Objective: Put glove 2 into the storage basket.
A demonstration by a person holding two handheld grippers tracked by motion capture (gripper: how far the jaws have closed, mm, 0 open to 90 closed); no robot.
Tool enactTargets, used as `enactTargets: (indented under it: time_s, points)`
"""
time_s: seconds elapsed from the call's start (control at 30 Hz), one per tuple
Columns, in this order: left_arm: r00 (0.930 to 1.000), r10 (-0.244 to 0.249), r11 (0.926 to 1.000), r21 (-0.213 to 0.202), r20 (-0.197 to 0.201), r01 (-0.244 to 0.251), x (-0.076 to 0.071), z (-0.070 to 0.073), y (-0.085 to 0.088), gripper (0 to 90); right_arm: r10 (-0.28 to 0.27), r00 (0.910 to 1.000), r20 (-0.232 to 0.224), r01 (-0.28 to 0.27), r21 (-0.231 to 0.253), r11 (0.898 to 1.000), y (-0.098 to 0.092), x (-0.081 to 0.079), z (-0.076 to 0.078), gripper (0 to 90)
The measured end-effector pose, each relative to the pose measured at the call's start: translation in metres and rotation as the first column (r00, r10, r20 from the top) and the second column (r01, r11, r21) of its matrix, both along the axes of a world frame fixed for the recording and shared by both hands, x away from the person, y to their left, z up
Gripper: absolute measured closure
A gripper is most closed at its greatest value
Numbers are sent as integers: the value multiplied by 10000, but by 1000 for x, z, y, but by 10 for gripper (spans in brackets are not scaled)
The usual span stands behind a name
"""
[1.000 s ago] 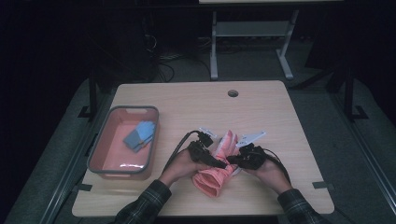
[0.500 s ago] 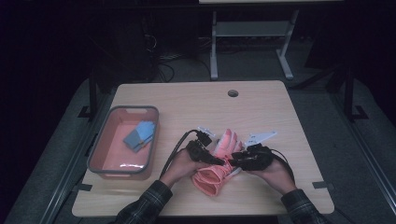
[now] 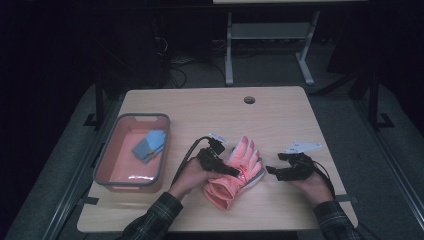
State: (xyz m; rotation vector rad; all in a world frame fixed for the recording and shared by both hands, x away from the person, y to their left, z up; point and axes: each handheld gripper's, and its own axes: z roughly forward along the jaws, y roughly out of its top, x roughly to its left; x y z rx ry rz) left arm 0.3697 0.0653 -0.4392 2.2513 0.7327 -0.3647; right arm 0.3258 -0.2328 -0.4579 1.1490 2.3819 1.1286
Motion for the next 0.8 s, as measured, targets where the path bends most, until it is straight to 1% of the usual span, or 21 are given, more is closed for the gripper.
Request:
enactTargets:
  time_s: [0.07,0.13,0.2,0.3,0.37,0.47,0.53,0.57,0.67,0.7,0.8]
  points:
    - [9999,109,9999,-78,92,-109,-1,4,1,627,-147,9999,-3,147,-151,9998,-1,2,-3,249]
    - [9996,152,9999,-6,238,-152,-1,9,3,627,-249,9997,-41,247,-317,9992,0,3,-6,247]
    - [9991,200,9998,-11,365,-200,-1,13,6,627,-338,9994,-26,336,-588,9977,1,4,-10,235]
    - [9980,344,9994,71,524,-348,-2,19,10,627,-521,9985,-155,509,-721,9961,2,5,-15,223]
    - [9973,477,9989,2,556,-478,-3,24,13,626,-548,9983,-206,527,-911,9944,4,7,-18,203]
    - [9959,578,9983,-24,693,-578,-2,32,18,626,-577,9982,-192,559,-836,9949,4,8,-20,178]
    - [9945,649,9979,-65,821,-646,-1,38,23,625,-599,9982,-7,597,-763,9953,3,9,-22,143]
    - [9941,681,9977,-68,840,-678,-1,41,25,625,-689,9976,24,690,-623,9957,4,8,-24,136]
    - [9915,883,9961,-100,961,-878,0,51,33,625,-686,9976,-6,685,-569,9960,4,7,-24,135]
    - [9902,1002,9950,-136,976,-993,1,55,36,624,-649,9979,26,650,-619,9960,4,8,-24,135]
    - [9891,1089,9940,-154,990,-1079,3,63,45,623,-647,9979,26,647,-620,9960,4,8,-24,135]
